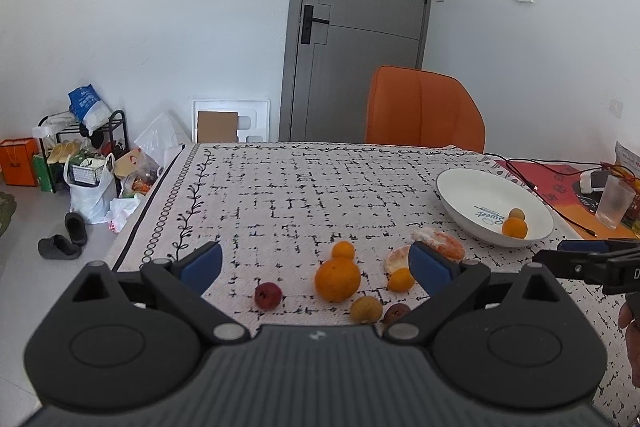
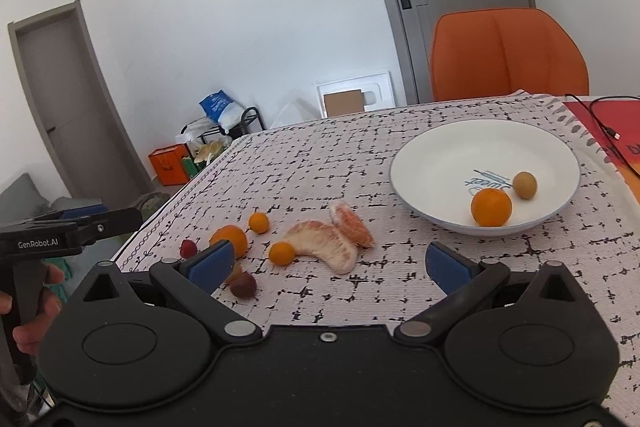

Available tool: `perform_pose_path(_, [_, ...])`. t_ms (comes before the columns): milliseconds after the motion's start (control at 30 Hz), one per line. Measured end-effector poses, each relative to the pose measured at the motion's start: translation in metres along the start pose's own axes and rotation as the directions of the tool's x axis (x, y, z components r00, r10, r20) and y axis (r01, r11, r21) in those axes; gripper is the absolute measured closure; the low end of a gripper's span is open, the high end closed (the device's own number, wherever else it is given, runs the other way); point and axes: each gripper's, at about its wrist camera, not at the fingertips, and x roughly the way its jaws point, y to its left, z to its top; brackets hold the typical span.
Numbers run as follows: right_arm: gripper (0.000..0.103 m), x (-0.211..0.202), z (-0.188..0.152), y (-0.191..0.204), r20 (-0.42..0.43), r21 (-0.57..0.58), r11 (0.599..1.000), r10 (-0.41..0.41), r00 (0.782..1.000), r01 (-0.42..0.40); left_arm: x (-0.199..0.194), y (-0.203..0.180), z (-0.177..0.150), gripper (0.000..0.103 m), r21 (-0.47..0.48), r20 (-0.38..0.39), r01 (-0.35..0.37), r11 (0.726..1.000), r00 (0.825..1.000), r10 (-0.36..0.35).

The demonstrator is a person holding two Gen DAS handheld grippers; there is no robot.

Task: Organize fruits
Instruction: 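Withdraw both tools from the bowl back over the remaining fruit, then grasp the red plum with the left gripper while the right gripper grasps a mandarin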

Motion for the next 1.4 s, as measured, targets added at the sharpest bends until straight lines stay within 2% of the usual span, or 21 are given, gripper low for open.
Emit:
perform_pose_path(400, [0.001, 0.013, -0.004, 0.016, -0.016, -0.055, 0.998, 0.035, 0.999, -0.036, 0.004, 0.017, -0.015, 0.008, -0.038, -0.015, -0.010, 0.999, 1.000, 0.010])
perform_pose_path(567, [0.015, 0.023, -0.006, 0.025, -0.043, -0.073, 0.995, 0.058, 0.997, -0.061, 0.012, 0.025, -0.020, 0.023, -0.048, -0.032, -0.015, 0.999, 0.999, 0.014])
perform_pose_path(833, [0.025, 0.042, -0.010, 0.035, -0.092, -0.083, 0.992, 0.083, 0.992, -0.091, 0.030, 0.036, -0.026, 0.041, -0.060, -0.069, -0.019, 0.998, 0.998, 0.015])
perform_pose_path(1167, [0.038, 0.063, -0.012, 0.043, -0.147, -0.096, 0.988, 0.105, 0.984, -0.120, 0.053, 0.042, -0.030, 0.051, -0.063, -0.103, -0.005, 0.998, 0.995, -0.001])
perform_pose_path(1400, [0.048, 0.078, -0.010, 0.038, -0.169, -0.078, 0.991, 0.094, 0.981, -0.108, 0.071, 0.044, -0.033, 0.059, -0.065, -0.132, -0.001, 0.998, 0.991, -0.008])
